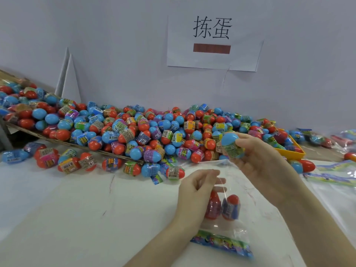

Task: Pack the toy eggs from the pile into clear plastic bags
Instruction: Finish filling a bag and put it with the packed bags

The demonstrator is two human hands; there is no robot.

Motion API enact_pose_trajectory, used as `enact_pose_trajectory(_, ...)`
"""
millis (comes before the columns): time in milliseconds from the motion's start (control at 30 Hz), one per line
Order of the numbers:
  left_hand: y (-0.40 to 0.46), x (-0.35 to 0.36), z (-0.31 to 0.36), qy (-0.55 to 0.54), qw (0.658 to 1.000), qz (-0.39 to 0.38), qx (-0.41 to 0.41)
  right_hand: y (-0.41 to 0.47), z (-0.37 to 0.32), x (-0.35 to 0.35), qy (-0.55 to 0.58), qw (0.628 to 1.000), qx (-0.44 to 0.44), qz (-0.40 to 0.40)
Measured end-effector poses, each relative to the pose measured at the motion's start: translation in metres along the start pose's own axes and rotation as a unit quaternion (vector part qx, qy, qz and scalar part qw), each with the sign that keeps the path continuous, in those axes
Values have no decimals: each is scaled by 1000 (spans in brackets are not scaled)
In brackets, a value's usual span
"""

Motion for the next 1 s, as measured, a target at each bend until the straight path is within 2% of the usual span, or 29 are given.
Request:
enact_pose_trajectory(233,-2,3,5,28,999,-17,40,-7,-9,-19,-218,972,-70,56)
enact_pose_trajectory(400,-2,3,5,28,999,-17,43,-17,-26,-16,-408,894,-170,75)
enact_pose_trajectory(467,-2,3,5,31,998,-18,43,-19,-27,-14,-437,880,-175,60)
enact_pose_trajectory(600,-3,4,5,32,998,-24,43,-17,-25,-13,-552,812,-184,47)
enact_pose_trajectory(800,-5,9,7,55,996,-49,46,-16,-10,-2,-549,821,-152,-35)
enact_pose_trajectory(900,-5,10,7,53,996,-62,43,-17,-12,0,-524,837,-156,-35)
enact_pose_trajectory(1000,-7,14,8,33,996,-78,39,-17,-17,-2,-494,854,-162,-1)
Point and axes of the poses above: each hand's wrist, its own y-axis towards the middle knuckle, its own x-axis out of the palm, z = x × y, the point moved 7 cm from there along y, towards the middle knuckle, and after that the axes turned 9 degrees about -y, right-handed, at the moved point
